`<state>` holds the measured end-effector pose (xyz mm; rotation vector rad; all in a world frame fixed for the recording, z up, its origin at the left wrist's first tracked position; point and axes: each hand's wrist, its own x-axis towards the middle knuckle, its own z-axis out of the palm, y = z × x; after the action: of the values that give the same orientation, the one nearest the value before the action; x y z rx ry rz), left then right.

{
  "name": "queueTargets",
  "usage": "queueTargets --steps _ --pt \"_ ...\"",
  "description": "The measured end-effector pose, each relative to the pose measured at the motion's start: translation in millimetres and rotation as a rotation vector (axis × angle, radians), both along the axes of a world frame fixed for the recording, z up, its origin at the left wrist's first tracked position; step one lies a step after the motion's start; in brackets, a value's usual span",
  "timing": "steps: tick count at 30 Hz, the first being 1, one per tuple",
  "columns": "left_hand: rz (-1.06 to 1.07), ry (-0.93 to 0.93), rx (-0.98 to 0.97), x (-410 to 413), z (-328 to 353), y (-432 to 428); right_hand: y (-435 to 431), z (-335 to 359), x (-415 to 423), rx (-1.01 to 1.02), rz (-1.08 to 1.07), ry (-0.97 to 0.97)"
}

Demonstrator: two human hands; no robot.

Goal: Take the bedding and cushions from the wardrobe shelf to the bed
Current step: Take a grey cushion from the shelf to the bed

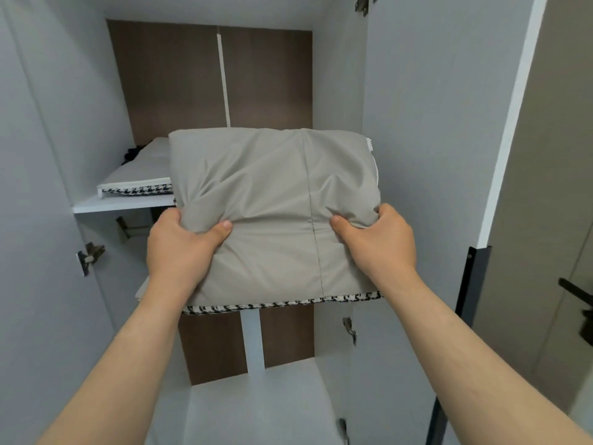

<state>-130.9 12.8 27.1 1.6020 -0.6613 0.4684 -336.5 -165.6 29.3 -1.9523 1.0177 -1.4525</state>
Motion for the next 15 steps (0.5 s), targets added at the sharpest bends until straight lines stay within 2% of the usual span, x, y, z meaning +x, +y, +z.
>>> queueTargets --steps 6,15 --pt "-0.098 0.051 0.070 -35.6 -59.2 41.7 68.0 -53.2 -52.2 0.110 -0.054 0.066" --pt "-0.256 0.191 0.250 -51.4 -144.2 90.9 172.9 -119.5 -95.4 0.309 -0.307 0.214"
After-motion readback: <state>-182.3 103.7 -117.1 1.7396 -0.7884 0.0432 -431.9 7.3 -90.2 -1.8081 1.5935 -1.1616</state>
